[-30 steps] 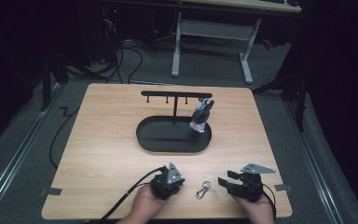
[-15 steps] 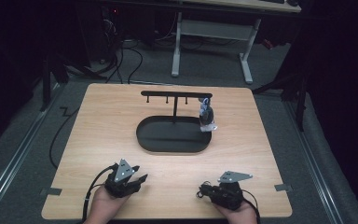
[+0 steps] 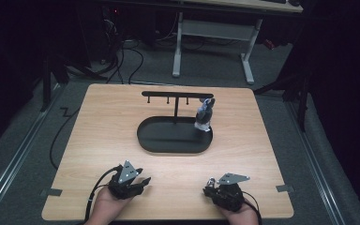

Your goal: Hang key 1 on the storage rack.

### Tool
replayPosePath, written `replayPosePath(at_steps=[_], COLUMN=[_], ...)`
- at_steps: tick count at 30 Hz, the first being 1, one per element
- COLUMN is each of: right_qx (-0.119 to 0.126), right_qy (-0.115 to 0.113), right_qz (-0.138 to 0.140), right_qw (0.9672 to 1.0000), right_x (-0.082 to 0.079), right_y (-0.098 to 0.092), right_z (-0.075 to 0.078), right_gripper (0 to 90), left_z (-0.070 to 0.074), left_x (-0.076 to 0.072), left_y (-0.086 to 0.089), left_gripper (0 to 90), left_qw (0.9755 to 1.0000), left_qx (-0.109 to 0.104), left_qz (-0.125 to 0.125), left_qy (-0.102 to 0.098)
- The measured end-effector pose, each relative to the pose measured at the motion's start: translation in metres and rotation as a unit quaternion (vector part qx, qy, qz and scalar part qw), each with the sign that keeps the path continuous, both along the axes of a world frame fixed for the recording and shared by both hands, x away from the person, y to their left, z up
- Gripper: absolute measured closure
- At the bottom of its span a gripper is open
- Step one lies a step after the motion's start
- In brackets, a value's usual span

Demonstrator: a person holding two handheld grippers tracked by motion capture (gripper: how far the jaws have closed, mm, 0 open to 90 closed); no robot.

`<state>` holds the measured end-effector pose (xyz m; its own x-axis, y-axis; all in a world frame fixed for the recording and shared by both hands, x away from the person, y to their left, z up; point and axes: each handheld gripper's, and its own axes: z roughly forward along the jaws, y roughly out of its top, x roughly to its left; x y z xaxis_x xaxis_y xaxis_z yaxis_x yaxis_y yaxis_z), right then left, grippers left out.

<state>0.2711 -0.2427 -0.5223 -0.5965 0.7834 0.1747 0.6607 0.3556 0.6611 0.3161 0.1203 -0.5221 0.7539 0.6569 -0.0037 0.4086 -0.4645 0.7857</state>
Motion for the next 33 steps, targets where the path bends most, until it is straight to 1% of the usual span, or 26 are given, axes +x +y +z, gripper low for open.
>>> replayPosePath(at_steps=[2,3,5,7,9,11,12,13,14,16,18,20,22,23,24,28,29,30,31,33], right_qx=[0.002,0.002,0.002,0.006,0.013,0.018,0.022,0.024,0.025,0.034,0.035,0.025,0.008,-0.005,-0.015,-0.023,-0.020,-0.019,-0.017,-0.020], right_qy=[0.001,-0.002,0.001,0.000,-0.009,-0.012,-0.009,-0.009,-0.006,0.002,0.003,0.007,0.000,-0.001,-0.005,-0.011,-0.012,-0.019,-0.015,-0.016], right_qz=[-0.016,-0.020,-0.030,-0.036,-0.043,-0.054,-0.058,-0.055,-0.059,-0.065,-0.070,-0.074,-0.072,-0.073,-0.072,-0.065,-0.064,-0.063,-0.067,-0.069], right_qw=[0.9999,0.9998,0.9995,0.9993,0.9989,0.9983,0.9980,0.9981,0.9980,0.9973,0.9969,0.9969,0.9974,0.9974,0.9973,0.9976,0.9976,0.9976,0.9975,0.9973], right_x=[0.003,0.005,0.005,0.004,0.003,0.003,0.003,0.004,0.005,0.006,0.010,0.013,0.015,0.017,0.017,0.020,0.020,0.020,0.020,0.020], right_y=[-0.010,-0.015,-0.021,-0.026,-0.031,-0.035,-0.037,-0.038,-0.039,-0.038,-0.035,-0.030,-0.024,-0.021,-0.019,-0.015,-0.015,-0.016,-0.016,-0.017], right_z=[0.000,0.000,0.000,0.003,0.006,0.009,0.009,0.009,0.009,0.008,0.008,0.007,0.006,0.005,0.005,0.006,0.007,0.008,0.009,0.008], right_gripper=[81.9,81.7,80.2,79.0,76.8,75.7,75.5,74.0,72.5,65.7,59.8,56.7,58.9,62.0,67.2,69.0,78.9,76.3,75.2,75.5], left_z=[-0.001,-0.001,-0.001,0.000,0.000,0.000,0.000,0.000,0.000,0.000,0.000,0.000,0.000,0.000,0.000,0.000,0.000,0.000,0.000,-0.001], left_x=[0.000,0.000,-0.001,-0.001,-0.001,-0.001,-0.001,0.000,0.000,0.000,0.000,0.001,0.002,0.002,0.003,0.003,0.003,0.003,0.003,0.003], left_y=[-0.001,-0.001,-0.001,-0.001,0.000,0.001,0.001,0.001,0.000,0.000,0.000,0.001,0.002,0.002,0.003,0.004,0.004,0.003,0.003,0.002], left_gripper=[52.1,52.0,51.7,51.1,51.0,50.9,50.9,50.8,50.8,50.7,50.7,50.6,50.6,50.6,50.7,50.5,50.5,50.5,50.5,50.5], left_qw=[1.0000,1.0000,1.0000,1.0000,1.0000,1.0000,1.0000,1.0000,1.0000,1.0000,0.9999,0.9999,0.9999,0.9999,0.9999,0.9999,0.9999,0.9999,0.9999,0.9999], left_qx=[0.003,0.004,0.005,0.003,-0.001,-0.001,0.000,0.000,0.000,0.001,0.001,0.001,0.002,0.002,0.001,0.000,0.000,0.000,0.000,-0.001], left_qz=[-0.001,-0.003,-0.005,-0.006,-0.005,-0.005,-0.005,-0.006,-0.007,-0.009,-0.011,-0.010,-0.011,-0.011,-0.011,-0.013,-0.013,-0.013,-0.014,-0.014], left_qy=[0.001,0.001,-0.001,-0.002,-0.001,0.000,0.001,0.000,0.000,-0.001,-0.002,-0.002,-0.002,-0.003,-0.002,-0.002,-0.001,-0.001,0.000,0.000])
